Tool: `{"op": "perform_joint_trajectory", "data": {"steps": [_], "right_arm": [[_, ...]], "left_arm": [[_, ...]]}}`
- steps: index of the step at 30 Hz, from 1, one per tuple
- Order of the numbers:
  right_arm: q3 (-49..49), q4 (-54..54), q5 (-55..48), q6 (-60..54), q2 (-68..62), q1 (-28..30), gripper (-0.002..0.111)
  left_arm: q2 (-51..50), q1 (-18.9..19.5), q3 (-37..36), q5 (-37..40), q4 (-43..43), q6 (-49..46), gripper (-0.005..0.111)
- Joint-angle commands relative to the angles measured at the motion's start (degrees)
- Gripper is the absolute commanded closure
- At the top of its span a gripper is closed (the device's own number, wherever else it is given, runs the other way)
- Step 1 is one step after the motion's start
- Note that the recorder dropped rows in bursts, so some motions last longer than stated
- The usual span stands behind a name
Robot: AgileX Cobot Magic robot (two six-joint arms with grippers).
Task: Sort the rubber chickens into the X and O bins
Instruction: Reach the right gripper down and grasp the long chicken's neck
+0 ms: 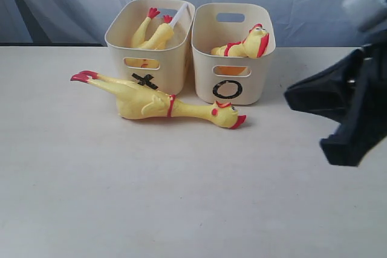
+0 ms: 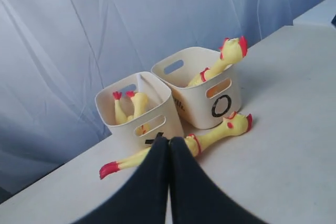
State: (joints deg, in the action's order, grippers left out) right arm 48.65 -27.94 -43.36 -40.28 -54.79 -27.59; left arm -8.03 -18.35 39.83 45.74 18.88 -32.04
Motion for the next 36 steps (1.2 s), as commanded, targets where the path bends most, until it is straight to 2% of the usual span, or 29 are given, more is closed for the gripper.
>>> {"op": "perform_joint_trajectory", "data": {"steps": [1,8,13,17,18,20,24,29,36], "right_arm": [[3.57,-5.11,1.75,-8.5,-8.97,0.15,0.109],[11.16,-9.84,1.9,-14.74,-20.6,0.15,0.109],[16.48,-7.07,1.78,-17.34,-27.0,-4.77,0.109],[19.74,6.21,8.79,-12.49,-31.83,-14.35,0.109],[19.71,14.08,12.96,-7.81,-33.18,-16.61,0.109],[19.71,25.76,16.09,-1.21,-35.93,-18.14,0.109],[19.71,39.57,19.45,6.19,-42.54,-18.11,0.109],[19.79,43.53,29.86,6.58,-49.77,-18.11,0.109],[19.79,45.87,30.92,6.58,-54.16,-18.11,0.109]], "left_arm": [[4.81,-0.03,-0.38,1.57,-8.43,6.09,0.107],[7.74,-0.03,-1.35,3.2,-19.76,12.95,0.107],[8.03,-0.13,-4.56,4.25,-21.47,14.49,0.107],[8.03,-0.13,-6.69,4.16,-23.28,15.95,0.107],[8.03,-0.13,-6.78,4.04,-23.81,16.87,0.107],[8.03,-0.13,-6.78,4.04,-23.81,16.87,0.107],[8.03,-0.13,-6.78,4.04,-23.81,16.87,0.107],[8.03,-0.13,-6.78,4.25,-23.81,16.87,0.107],[8.03,-0.13,-6.78,4.35,-23.81,16.97,0.107]]}}
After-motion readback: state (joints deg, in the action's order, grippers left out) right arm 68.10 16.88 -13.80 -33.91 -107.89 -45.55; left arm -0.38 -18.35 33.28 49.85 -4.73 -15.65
